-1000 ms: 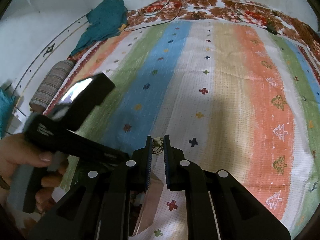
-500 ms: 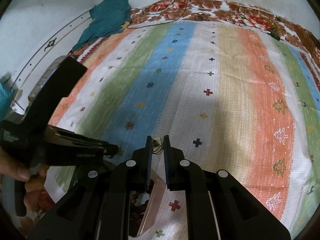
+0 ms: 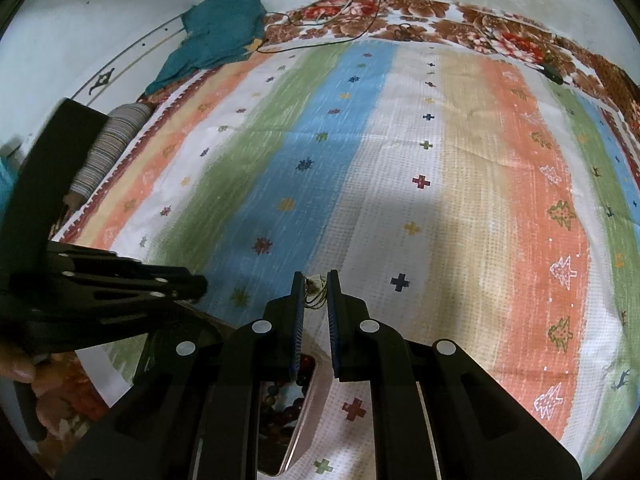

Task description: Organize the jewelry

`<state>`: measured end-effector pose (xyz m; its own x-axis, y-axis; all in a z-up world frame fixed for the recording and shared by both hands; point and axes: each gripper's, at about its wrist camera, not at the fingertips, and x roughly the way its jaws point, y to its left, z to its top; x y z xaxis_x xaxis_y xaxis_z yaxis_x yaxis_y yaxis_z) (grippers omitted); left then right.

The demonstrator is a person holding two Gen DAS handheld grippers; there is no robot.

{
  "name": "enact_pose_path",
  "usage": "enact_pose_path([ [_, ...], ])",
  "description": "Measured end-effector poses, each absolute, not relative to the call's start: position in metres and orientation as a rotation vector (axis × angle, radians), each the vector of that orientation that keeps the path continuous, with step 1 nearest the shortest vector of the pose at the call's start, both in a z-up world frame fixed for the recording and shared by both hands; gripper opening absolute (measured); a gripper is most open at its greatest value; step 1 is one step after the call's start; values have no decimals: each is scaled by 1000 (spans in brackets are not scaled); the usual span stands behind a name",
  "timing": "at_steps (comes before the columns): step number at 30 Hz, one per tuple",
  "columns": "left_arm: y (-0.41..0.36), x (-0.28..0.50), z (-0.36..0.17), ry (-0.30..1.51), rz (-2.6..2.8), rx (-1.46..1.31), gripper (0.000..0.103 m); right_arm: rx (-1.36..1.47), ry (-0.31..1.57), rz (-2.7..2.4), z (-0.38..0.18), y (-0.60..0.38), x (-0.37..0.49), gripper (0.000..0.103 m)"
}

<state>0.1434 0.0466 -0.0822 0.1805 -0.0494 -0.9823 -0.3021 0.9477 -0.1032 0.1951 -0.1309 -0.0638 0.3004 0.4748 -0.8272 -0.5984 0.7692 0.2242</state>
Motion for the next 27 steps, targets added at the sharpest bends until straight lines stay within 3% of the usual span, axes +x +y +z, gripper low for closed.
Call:
enact_pose_path([
  [27, -1, 69, -42, 984, 92, -81, 18, -112, 975, 716, -45, -128, 135, 12],
])
